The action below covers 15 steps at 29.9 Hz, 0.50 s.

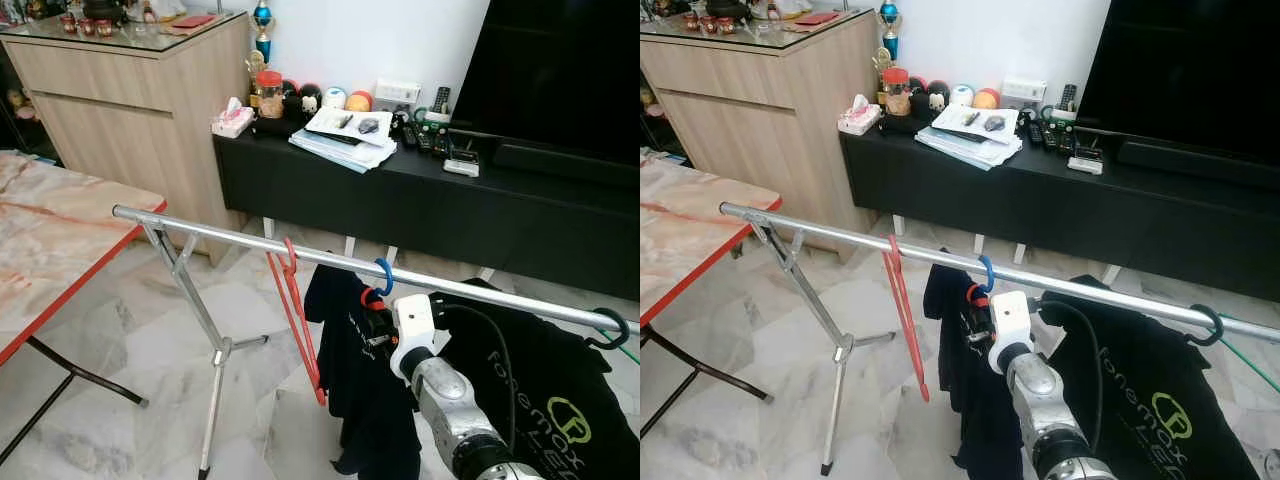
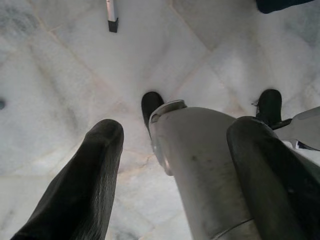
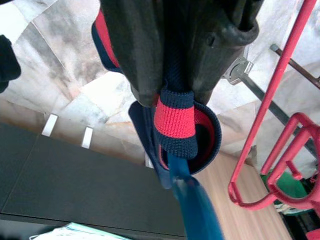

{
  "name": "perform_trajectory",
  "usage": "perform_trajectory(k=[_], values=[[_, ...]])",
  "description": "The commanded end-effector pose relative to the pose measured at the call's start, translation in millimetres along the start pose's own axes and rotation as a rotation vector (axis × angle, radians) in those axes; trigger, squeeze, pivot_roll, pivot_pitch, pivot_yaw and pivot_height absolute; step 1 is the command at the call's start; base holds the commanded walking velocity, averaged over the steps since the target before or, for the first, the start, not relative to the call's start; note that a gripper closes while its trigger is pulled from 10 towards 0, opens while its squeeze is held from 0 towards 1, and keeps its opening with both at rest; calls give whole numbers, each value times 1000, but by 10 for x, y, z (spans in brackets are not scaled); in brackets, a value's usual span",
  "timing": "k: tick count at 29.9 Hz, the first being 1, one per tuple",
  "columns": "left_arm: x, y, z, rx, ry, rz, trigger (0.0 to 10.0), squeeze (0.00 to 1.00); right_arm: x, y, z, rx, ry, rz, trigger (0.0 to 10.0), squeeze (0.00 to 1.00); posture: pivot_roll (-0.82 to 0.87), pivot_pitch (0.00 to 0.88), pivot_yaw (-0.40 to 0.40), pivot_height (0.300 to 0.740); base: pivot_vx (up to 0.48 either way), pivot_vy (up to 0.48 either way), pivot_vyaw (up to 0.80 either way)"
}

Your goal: Hang hanger

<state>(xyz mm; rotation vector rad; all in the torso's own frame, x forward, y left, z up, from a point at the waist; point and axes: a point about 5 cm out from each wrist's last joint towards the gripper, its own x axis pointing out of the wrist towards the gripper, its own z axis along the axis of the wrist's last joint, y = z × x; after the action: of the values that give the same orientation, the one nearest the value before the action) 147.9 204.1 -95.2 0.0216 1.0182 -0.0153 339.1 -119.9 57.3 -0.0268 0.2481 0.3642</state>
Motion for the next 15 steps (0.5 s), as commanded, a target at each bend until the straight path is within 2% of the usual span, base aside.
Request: perform_trajectory(k=[1,6,10,13,15], values=[[-10,-53,-114,11,52,-14,10000,0,-26,29,-106,4,40,5,0,0,-54,87,-10,740,0,0,0],[-4,-46,-83,13,48,-13,10000,0,-31,29,-122,4,43,-5,0,0,-53,88,-10,740,0,0,0],[-9,-5,-76,13,46,-7,10000,0,-42,-13,-56,11,-35,-66,0,0,-54,89,-11,740,0,0,0],[-10,0,-76,13,45,-6,10000,0,-67,-129,71,35,-143,-166,0,0,-54,90,-13,740,0,0,0],[-9,-4,-75,13,45,-6,10000,0,-78,-152,102,36,-169,-180,0,0,-53,91,-14,740,0,0,0]])
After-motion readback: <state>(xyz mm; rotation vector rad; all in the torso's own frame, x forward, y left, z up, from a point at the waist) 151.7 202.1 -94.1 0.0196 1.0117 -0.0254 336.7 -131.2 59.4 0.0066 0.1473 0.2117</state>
